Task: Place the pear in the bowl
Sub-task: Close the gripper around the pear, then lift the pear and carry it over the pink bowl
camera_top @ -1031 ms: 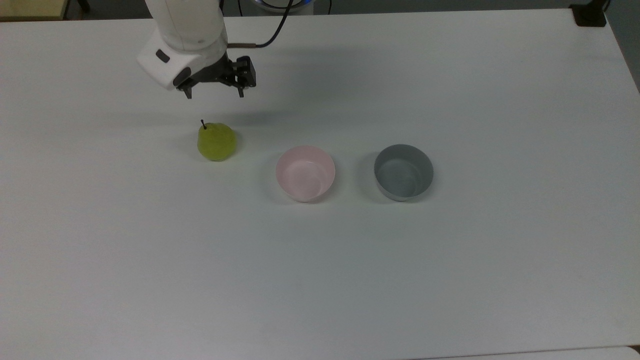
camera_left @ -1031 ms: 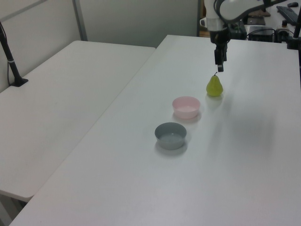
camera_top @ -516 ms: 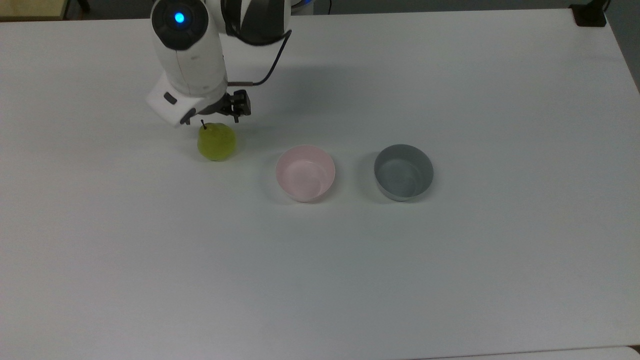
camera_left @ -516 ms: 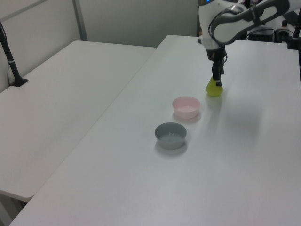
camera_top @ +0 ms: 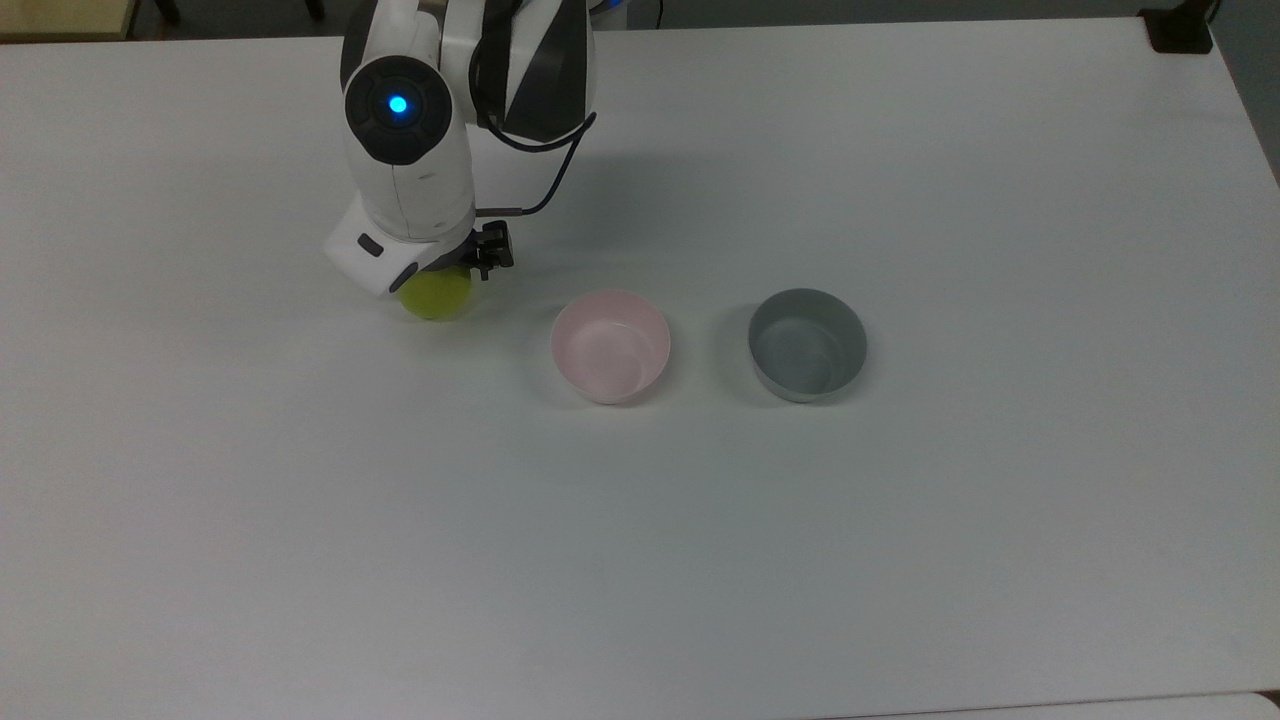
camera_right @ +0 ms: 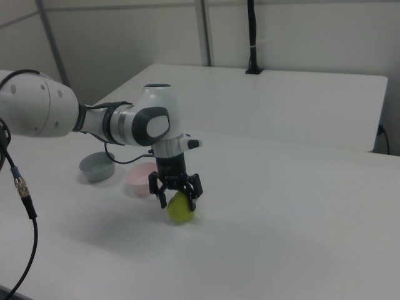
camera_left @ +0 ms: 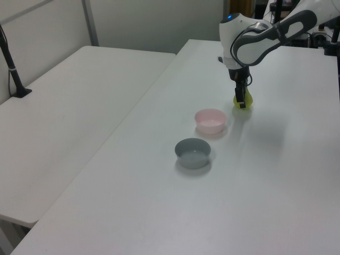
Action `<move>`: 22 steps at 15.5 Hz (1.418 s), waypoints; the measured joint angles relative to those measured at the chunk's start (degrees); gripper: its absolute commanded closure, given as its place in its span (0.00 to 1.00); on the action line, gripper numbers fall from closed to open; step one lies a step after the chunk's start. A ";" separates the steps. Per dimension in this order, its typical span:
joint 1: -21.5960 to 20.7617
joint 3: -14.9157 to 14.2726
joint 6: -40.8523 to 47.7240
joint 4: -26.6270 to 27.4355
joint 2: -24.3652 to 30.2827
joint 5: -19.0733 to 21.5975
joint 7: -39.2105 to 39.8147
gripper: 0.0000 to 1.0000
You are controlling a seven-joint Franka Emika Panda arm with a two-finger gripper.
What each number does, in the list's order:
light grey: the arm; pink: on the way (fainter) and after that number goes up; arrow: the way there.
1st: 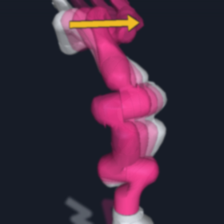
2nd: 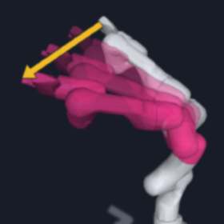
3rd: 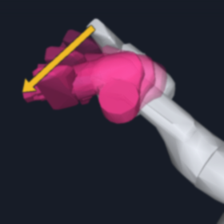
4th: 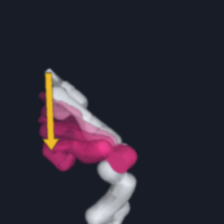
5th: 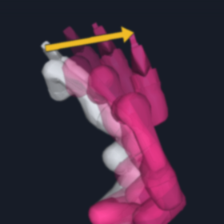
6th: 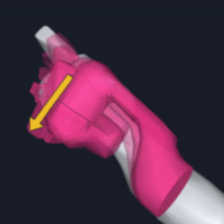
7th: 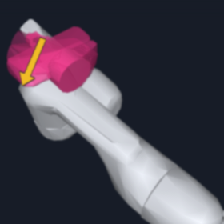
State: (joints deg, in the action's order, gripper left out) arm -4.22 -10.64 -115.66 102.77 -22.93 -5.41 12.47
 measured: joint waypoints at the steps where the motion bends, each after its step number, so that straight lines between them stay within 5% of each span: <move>1: -0.04 -0.01 -0.16 -0.02 0.01 -0.02 0.00 0.53; 4: -0.04 -0.22 -0.19 -0.18 0.02 -0.02 0.00 0.66; 13: -0.42 -2.43 3.06 -2.88 7.71 0.01 0.01 0.66; 22: -7.85 -4.58 4.64 -4.79 11.11 1.99 -3.62 0.64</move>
State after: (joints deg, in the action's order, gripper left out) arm -12.08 -15.22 -111.02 97.98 -11.82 -3.42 8.85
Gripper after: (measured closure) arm 0.216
